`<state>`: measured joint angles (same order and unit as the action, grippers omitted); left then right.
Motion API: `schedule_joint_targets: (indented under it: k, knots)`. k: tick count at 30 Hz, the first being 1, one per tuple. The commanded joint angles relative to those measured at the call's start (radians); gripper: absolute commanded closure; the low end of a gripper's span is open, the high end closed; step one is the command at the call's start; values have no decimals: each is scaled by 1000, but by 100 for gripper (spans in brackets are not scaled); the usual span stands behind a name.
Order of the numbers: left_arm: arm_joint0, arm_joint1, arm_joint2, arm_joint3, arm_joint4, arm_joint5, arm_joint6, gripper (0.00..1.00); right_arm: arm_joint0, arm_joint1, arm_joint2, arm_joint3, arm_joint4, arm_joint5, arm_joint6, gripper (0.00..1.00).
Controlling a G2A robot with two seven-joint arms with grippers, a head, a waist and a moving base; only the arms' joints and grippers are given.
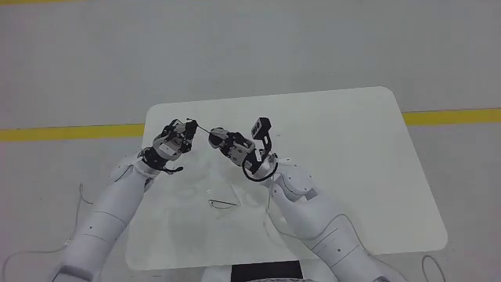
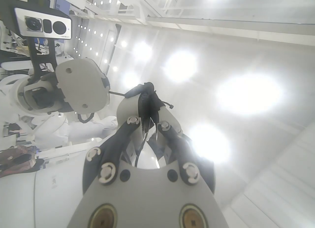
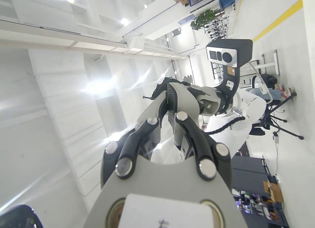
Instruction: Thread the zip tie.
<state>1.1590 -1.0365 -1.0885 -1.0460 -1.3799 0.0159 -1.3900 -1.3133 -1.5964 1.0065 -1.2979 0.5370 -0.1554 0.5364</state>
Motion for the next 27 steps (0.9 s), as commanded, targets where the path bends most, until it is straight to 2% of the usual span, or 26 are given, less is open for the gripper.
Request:
schedule_joint_targets:
  k: [1,27]
  knots:
    - [0,0,0,0,0,0,0,100,-2,2,1,-2,-4,3,-3,100]
    - [0,0,0,0,0,0,0,100,4,21,-13,11,-75,47,-38,100]
